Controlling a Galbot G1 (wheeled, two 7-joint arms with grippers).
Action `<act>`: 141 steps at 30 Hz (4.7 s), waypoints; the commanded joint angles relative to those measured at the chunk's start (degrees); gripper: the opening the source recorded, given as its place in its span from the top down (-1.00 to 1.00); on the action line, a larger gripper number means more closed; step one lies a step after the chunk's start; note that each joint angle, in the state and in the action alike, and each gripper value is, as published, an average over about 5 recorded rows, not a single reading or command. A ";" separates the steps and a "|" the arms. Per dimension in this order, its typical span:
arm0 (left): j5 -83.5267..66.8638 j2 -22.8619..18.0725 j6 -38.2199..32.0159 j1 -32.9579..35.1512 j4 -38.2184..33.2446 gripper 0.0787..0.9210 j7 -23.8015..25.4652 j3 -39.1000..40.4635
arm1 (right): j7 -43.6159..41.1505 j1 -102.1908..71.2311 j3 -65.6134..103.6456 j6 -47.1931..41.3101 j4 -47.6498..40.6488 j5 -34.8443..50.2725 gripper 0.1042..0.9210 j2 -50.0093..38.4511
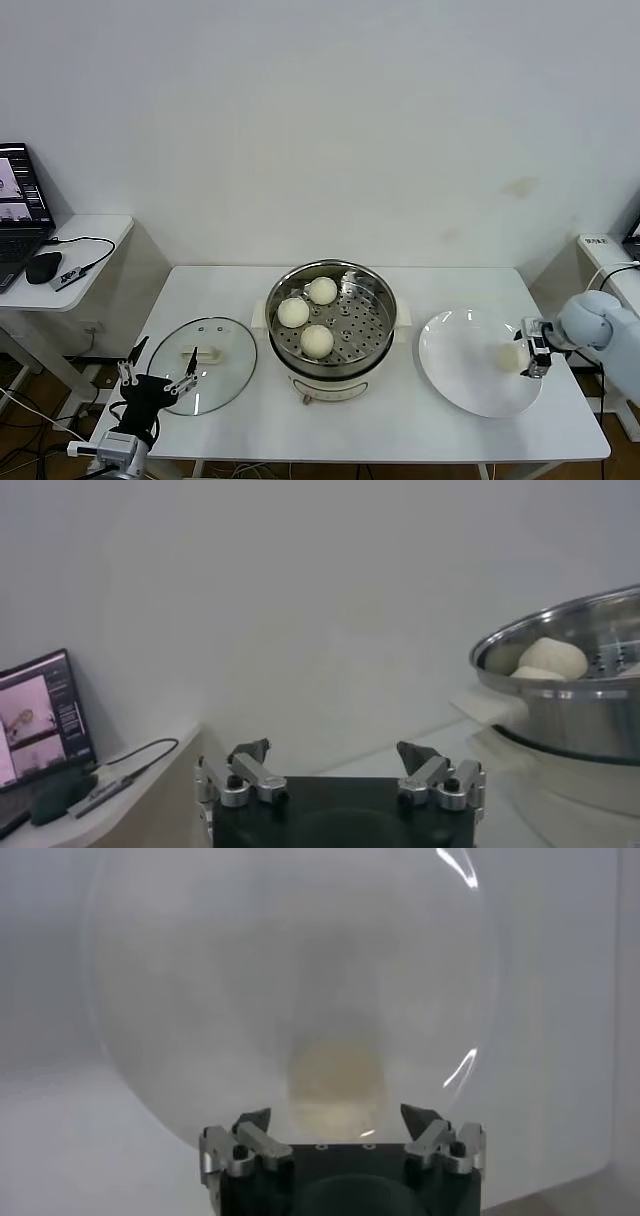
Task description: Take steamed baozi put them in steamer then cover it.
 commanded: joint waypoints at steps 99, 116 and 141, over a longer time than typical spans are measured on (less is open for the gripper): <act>-0.09 -0.70 -0.47 -1.36 1.31 -0.77 -0.05 -0.39 | 17.95 44.01 -44.08 -29.43 16.60 39.69 -0.39 25.52; -0.08 -1.01 -2.96 -2.65 2.64 -0.77 -0.89 0.47 | 44.88 19.99 -19.10 -19.19 35.38 45.64 -0.76 1.29; 16.43 -3.09 -12.37 -3.62 13.22 -0.77 -5.87 3.19 | 46.17 -62.32 71.24 24.22 35.75 25.70 -0.76 47.75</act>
